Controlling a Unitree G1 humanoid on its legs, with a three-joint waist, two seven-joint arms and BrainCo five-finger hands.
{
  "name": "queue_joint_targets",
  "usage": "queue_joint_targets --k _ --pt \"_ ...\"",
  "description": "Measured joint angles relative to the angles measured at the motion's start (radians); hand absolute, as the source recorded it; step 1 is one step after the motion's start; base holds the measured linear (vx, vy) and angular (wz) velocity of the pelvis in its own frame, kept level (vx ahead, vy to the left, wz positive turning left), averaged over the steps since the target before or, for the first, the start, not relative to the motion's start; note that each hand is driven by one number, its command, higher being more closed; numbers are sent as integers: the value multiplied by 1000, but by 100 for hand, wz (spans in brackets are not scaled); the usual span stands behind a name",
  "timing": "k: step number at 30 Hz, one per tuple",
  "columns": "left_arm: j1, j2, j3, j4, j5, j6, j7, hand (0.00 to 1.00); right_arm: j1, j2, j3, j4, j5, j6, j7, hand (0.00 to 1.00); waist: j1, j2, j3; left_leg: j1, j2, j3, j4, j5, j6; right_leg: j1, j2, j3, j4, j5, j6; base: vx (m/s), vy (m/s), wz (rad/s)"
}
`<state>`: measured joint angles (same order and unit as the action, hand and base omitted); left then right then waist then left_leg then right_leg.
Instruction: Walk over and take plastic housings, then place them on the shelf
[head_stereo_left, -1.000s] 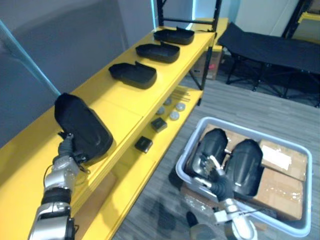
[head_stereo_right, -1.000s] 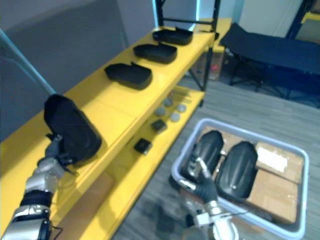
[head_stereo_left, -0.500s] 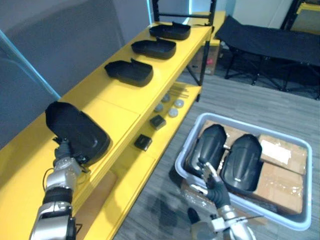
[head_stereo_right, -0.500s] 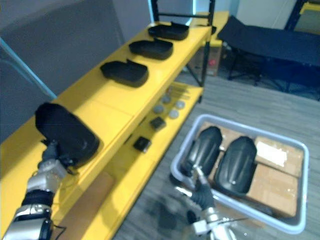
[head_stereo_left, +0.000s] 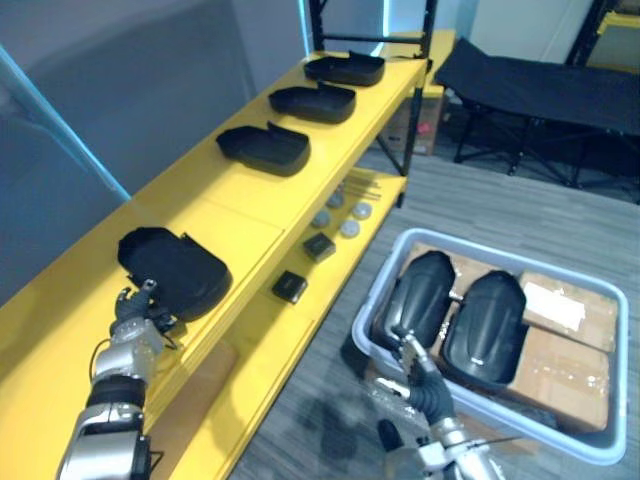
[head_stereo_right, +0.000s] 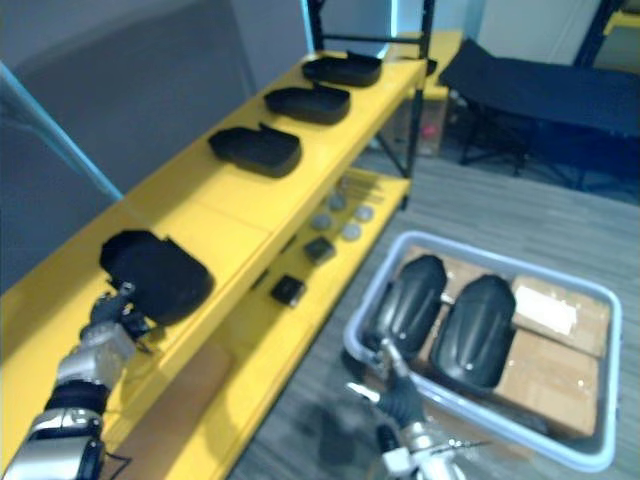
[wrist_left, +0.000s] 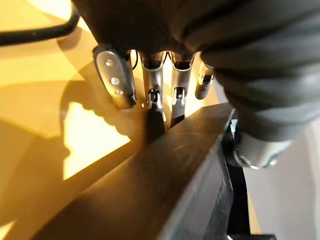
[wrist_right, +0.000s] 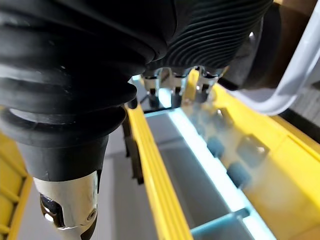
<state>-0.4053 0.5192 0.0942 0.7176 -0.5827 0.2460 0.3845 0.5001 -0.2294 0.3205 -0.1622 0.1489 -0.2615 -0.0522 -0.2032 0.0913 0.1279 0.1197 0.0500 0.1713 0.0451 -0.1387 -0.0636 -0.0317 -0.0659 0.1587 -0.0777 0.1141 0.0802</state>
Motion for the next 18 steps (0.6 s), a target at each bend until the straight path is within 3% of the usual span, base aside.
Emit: queue_joint_targets --k 5,9,12,15,18 --pt "1 2 -31 -33 -7 -51 2 0 -39 12 6 15 -46 -18 -118 0 25 -20 -11 -3 0 -14 0 0 0 4 -2 -15 0 8 7 -1 -13 6" --pt "4 2 -17 -119 -7 -79 14 0 -59 26 -6 15 -48 -47 -151 0 44 -24 -13 1 3 -26 2 0 0 16 -1 -28 0 11 12 9 -20 9" --pt "19 2 30 -200 -8 -138 38 0 -79 27 -12 15 -72 -58 -169 0 60 -24 -13 0 4 -32 2 0 0 19 -2 -36 0 11 12 4 -5 8" --pt "117 -6 83 -375 -9 -204 48 0 -96 32 -41 17 -89 -77 -190 0 70 -24 -15 1 5 -56 2 0 0 33 -2 -62 0 9 10 14 -9 20" --pt "286 -101 153 -605 -6 -262 57 0 -94 46 -99 17 -129 -90 -233 0 101 -21 -23 -2 6 -79 0 3 0 37 -3 -85 0 6 7 16 -14 18"
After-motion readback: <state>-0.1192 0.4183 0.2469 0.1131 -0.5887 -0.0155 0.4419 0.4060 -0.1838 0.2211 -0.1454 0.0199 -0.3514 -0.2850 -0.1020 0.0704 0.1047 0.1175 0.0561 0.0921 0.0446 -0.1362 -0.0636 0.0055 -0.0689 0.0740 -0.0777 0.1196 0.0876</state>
